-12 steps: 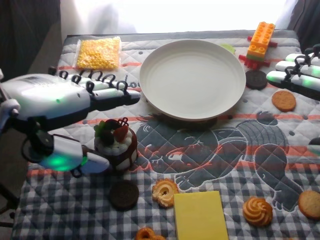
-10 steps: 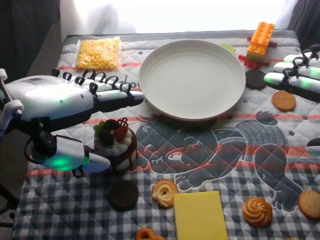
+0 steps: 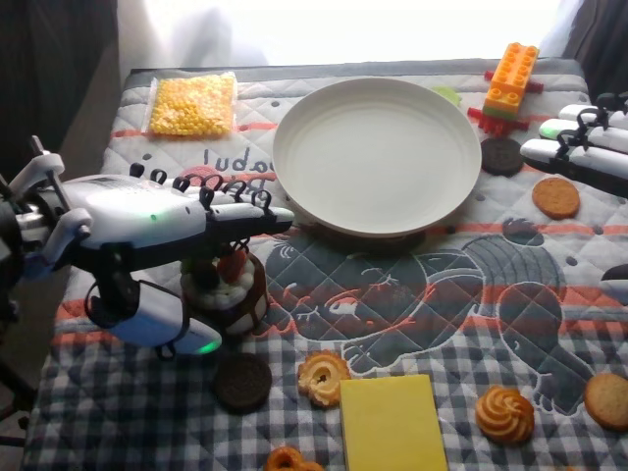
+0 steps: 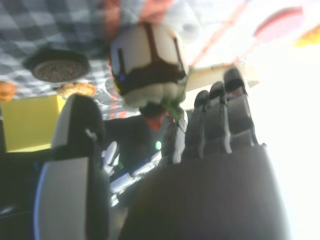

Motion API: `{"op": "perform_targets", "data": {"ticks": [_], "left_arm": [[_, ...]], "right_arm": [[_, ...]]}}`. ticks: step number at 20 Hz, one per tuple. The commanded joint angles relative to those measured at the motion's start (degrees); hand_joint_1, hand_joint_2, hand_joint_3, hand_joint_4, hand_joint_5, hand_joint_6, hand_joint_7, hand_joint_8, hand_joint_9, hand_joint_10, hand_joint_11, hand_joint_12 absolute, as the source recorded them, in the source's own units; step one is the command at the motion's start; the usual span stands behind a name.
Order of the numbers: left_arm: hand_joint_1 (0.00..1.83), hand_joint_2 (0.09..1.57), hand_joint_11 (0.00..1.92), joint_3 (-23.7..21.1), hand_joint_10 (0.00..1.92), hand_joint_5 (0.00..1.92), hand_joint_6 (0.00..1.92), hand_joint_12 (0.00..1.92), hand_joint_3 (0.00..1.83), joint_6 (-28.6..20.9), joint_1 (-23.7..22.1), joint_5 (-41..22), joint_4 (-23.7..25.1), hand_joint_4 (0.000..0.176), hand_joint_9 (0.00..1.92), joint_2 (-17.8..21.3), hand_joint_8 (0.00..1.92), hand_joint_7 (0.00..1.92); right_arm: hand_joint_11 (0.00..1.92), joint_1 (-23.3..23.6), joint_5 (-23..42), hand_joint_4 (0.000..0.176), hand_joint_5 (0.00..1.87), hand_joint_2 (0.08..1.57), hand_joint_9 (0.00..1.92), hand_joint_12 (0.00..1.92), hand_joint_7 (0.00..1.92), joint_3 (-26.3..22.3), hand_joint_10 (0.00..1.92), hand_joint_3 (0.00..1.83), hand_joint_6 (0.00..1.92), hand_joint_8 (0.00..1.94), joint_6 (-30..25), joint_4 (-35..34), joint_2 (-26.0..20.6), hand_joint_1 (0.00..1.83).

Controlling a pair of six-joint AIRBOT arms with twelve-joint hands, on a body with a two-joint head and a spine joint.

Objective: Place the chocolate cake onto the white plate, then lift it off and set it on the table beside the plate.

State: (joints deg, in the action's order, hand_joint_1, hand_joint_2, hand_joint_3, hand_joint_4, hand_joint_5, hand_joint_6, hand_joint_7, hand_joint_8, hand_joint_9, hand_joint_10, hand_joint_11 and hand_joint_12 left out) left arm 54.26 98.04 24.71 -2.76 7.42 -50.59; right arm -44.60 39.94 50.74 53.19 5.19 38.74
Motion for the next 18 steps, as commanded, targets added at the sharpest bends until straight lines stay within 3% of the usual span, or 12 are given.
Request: {"op": "perform_targets", "data": {"ticks": [1, 3, 4, 5, 6, 7, 10, 11, 14, 16, 17, 18], "left_arm": [[0.87, 1.12, 0.0, 0.3, 0.08, 0.1, 0.02, 1.17, 0.0, -0.04, 0.02, -3.97, -0.43, 0.176, 0.14, -0.2, 0.03, 0.12], [0.99, 1.16, 0.0, 0.63, 0.93, 0.27, 0.06, 1.53, 0.0, -0.04, 0.51, -4.0, -0.96, 0.151, 0.0, -0.57, 0.2, 0.21], [1.05, 1.19, 0.0, 0.66, 1.15, 0.15, 0.55, 1.62, 0.01, -0.04, 0.6, -4.12, -1.01, 0.142, 0.0, -0.62, 0.7, 0.06], [1.11, 1.22, 0.0, 0.68, 1.49, 0.03, 1.14, 1.78, 0.01, -0.04, 0.62, -4.19, -1.03, 0.105, 0.0, -0.67, 1.23, 0.01], [1.2, 1.2, 0.1, 0.68, 1.79, 0.05, 1.41, 1.89, 0.0, -0.04, 0.65, -4.5, -1.14, 0.061, 0.02, -0.67, 1.59, 0.0], [1.01, 1.41, 0.09, 0.66, 1.9, 0.34, 1.71, 1.92, 0.01, -0.04, 0.66, -4.92, -1.23, 0.029, 0.05, -0.65, 1.86, 0.31], [0.94, 1.48, 0.12, 0.01, 1.92, 0.42, 1.82, 1.92, 0.0, -0.05, 0.42, -7.5, -1.51, 0.019, 0.01, 0.27, 1.92, 0.34], [0.96, 1.47, 0.11, -0.6, 1.91, 0.44, 1.79, 1.92, 0.0, -0.05, 0.13, -8.52, -1.39, 0.01, 0.0, 0.91, 1.92, 0.34], [0.93, 1.48, 0.19, -1.56, 1.92, 0.41, 1.83, 1.92, 0.0, -0.04, -2.19, -10.46, -0.06, 0.021, 0.08, 1.86, 1.92, 0.34], [0.96, 1.46, 0.28, -0.56, 1.92, 0.46, 1.77, 1.92, 0.0, -0.04, -4.29, -10.12, 0.25, 0.008, 0.1, 0.8, 1.92, 0.35], [0.96, 1.42, 0.25, 0.49, 1.92, 0.47, 1.74, 1.92, 0.0, -0.05, -5.45, -9.6, 0.23, 0.0, 0.03, -0.27, 1.8, 0.07], [0.97, 1.41, 0.22, 1.58, 1.91, 0.47, 1.74, 1.92, 0.0, -0.06, -6.37, -9.22, 0.03, 0.0, 0.01, -1.4, 1.74, 0.01]], "right_arm": [[0.0, 0.11, 6.37, 0.005, 0.0, 1.21, 0.0, 0.98, 0.0, 0.0, 0.0, 0.0, 0.0, 0.0, 0.15, -1.08, -0.26, 0.58], [0.0, 0.11, 6.37, 0.0, 0.0, 1.22, 0.0, 1.02, 0.0, 0.0, 0.0, 0.0, 0.0, 0.0, 0.15, -1.09, -0.26, 0.59], [0.0, 0.09, 6.37, 0.0, 0.0, 1.22, 0.01, 1.03, 0.0, 0.0, 0.0, 0.0, 0.0, 0.0, 0.15, -1.11, -0.26, 0.59], [0.0, 0.04, 6.37, 0.007, 0.0, 1.21, 0.0, 1.03, 0.0, 0.0, 0.0, 0.0, 0.0, 0.0, 0.15, -1.13, -0.26, 0.59], [0.0, 0.01, 6.37, 0.009, 0.0, 1.21, 0.0, 1.03, 0.0, 0.0, 0.0, 0.0, 0.0, 0.0, 0.15, -1.16, -0.26, 0.6], [0.0, -0.06, 6.37, 0.01, 0.0, 1.21, 0.01, 1.03, 0.0, 0.0, 0.0, 0.0, 0.0, 0.0, 0.15, -1.23, -0.26, 0.56], [0.0, -0.22, 6.39, 0.015, 0.0, 1.22, 0.0, 0.83, 0.0, 0.02, 0.0, 0.0, 0.0, 0.0, 0.15, -1.29, -0.25, 0.57], [0.0, -0.22, 6.39, 0.012, 0.0, 1.21, 0.0, 0.82, 0.0, 0.02, 0.0, 0.0, 0.0, 0.0, 0.15, -1.29, -0.24, 0.57], [0.0, -0.22, 6.4, 0.0, 0.0, 1.21, 0.02, 0.82, 0.0, 0.04, 0.01, 0.0, 0.0, 0.0, 0.15, -1.32, -0.22, 0.57], [0.0, -0.22, 6.4, 0.0, 0.0, 1.21, 0.01, 0.82, 0.0, 0.05, 0.0, 0.0, 0.0, 0.0, 0.15, -1.34, -0.19, 0.52], [0.0, -0.21, 6.41, 0.0, 0.0, 1.21, 0.01, 0.89, 0.0, 0.07, 0.0, 0.0, 0.0, 0.0, 0.15, -1.35, -0.19, 0.52], [0.0, -0.21, 6.41, 0.0, 0.0, 1.21, 0.02, 0.99, 0.0, 0.09, 0.01, 0.0, 0.0, 0.0, 0.15, -1.36, -0.19, 0.52]]}}
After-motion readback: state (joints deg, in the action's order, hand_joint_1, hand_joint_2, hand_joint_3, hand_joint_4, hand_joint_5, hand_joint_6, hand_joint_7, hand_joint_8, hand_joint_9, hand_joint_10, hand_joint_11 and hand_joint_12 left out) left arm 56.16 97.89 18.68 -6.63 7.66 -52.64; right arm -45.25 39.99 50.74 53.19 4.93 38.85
